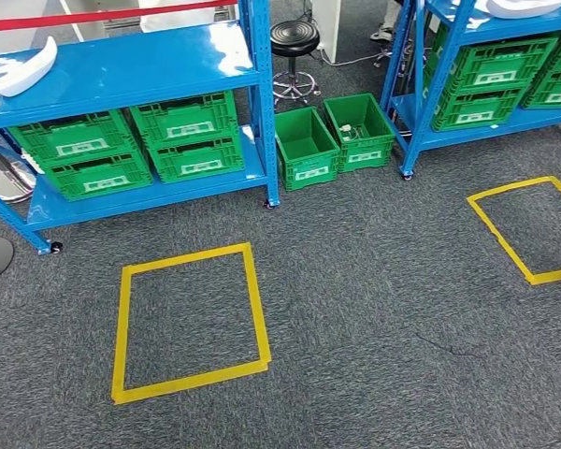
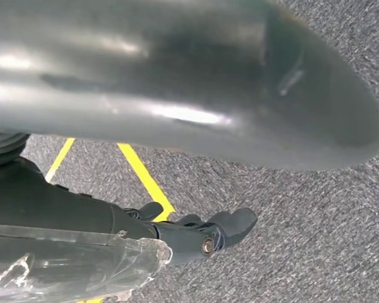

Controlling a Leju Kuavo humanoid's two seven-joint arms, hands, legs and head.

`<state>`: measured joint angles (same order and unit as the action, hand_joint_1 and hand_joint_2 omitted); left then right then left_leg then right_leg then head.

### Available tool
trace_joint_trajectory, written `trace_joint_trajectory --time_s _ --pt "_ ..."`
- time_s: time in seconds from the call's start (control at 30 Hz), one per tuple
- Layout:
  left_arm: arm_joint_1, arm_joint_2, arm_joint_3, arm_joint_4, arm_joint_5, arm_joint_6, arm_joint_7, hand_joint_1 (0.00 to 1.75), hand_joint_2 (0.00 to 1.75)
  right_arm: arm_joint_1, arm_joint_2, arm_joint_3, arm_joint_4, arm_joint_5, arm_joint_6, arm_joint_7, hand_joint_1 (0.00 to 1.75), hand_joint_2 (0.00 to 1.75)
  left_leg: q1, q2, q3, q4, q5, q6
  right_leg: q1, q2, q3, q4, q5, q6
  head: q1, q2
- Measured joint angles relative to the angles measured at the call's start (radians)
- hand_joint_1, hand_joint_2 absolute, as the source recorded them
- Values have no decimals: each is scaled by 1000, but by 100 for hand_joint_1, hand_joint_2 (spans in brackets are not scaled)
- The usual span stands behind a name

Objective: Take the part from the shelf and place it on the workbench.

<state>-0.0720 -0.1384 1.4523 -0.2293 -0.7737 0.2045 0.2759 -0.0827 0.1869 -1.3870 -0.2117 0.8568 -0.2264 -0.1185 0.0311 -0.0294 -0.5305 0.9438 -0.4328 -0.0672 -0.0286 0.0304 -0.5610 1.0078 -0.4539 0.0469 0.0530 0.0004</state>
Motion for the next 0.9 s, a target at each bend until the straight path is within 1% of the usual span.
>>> trace_joint_trajectory --time_s 0.1,0.2,0.27,0.57,0.6,0.7,0.73,0.9 --pt "0 0 0 0 -7 -15 7 0 175 0 0 0 0 1 14 -5 0 175 -1 0 0 0 0 2 0 0 1 -2 1 1 0 0" --pt "1 1 -9 0 -19 -37 16 0 175 2 -1 8 0 16 53 4 0 175 -1 0 0 0 0 3 -1 0 1 -2 1 2 0 0" --pt "4 5 -37 0 -13 -46 16 0 175 6 -4 34 0 17 72 13 0 175 -2 0 0 0 0 3 -2 0 2 -3 1 2 0 0" --pt "30 28 -226 -5 98 -71 -23 0 175 37 -28 213 -10 -101 101 30 0 175 -3 0 0 0 -1 4 -2 0 2 -3 1 2 0 0" --pt "33 30 -247 -6 110 -73 -28 0 175 40 -30 233 -12 -115 103 32 0 131 -3 0 0 0 -1 4 -2 0 2 -3 1 2 0 0" --pt "43 37 -312 -12 148 -80 -42 0 44 50 -39 294 -19 -157 110 37 0 0 -3 0 0 0 0 5 -2 0 2 -3 1 2 0 0" --pt "46 40 -336 -14 162 -83 -47 0 0 54 -42 317 -22 -172 112 39 0 0 -3 0 0 0 0 5 -2 0 2 -3 1 2 0 0" --pt "66 52 -462 -27 233 -96 -73 0 0 74 -58 438 -36 -251 125 48 0 0 -3 0 0 0 0 5 -2 0 2 -3 1 2 0 0"
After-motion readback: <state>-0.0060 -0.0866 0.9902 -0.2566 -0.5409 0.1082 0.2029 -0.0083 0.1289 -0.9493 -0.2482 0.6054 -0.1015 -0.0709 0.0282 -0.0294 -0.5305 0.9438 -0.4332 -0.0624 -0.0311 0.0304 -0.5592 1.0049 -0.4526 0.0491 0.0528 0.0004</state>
